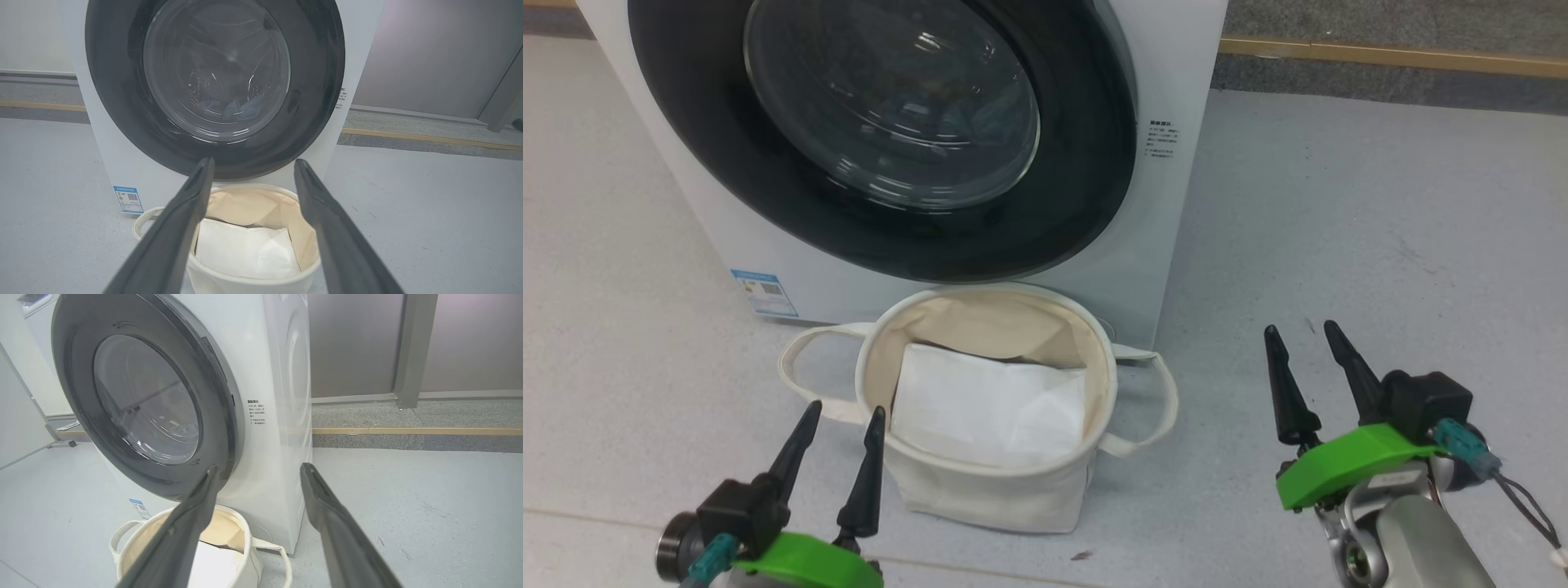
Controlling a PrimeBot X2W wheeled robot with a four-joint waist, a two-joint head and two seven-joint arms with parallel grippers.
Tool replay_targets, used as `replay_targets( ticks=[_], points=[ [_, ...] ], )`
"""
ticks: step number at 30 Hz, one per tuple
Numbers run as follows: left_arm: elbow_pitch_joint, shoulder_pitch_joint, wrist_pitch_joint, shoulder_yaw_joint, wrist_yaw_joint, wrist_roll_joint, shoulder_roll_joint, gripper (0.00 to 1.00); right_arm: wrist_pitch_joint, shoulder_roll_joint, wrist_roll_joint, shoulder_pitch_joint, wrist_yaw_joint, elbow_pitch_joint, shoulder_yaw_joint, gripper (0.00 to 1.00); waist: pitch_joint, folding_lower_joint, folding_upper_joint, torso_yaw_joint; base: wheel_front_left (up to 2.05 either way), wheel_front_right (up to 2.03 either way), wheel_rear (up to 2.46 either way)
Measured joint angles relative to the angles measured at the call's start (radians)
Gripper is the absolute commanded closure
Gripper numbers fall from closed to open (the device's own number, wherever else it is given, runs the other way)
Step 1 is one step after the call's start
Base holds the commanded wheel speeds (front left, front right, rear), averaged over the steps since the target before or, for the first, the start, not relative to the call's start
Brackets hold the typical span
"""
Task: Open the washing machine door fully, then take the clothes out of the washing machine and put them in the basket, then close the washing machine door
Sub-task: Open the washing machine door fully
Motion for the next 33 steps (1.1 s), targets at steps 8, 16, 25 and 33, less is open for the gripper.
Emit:
replay_targets(
  ticks=[8,16,25,33],
  points=[
    [-0.010,-0.001,0.005,-0.001,0.000,-0.006,0.000,0.00,-0.016,0.001,0.047,-0.044,0.000,0.015,-0.003,0.00,0.022,0.0000,0.0000,0.006,0.00,0.00,0.00],
    [-0.035,-0.028,0.010,-0.001,0.001,-0.006,0.007,0.00,-0.019,0.002,0.260,-0.117,0.000,0.040,-0.044,1.00,0.071,0.0000,0.0000,0.025,0.00,0.00,0.00],
    [-0.060,-0.071,0.014,-0.002,0.001,-0.016,0.013,0.00,0.082,-0.002,0.728,-0.262,0.000,0.049,-0.154,1.00,0.161,0.0000,0.0000,0.052,0.00,0.00,0.00],
    [-0.082,-0.125,0.013,-0.004,0.000,-0.015,0.013,0.00,0.171,-0.070,0.913,-0.442,0.000,0.128,-0.177,1.00,0.253,0.0000,0.0000,0.086,0.00,0.00,0.00]
  ],
)
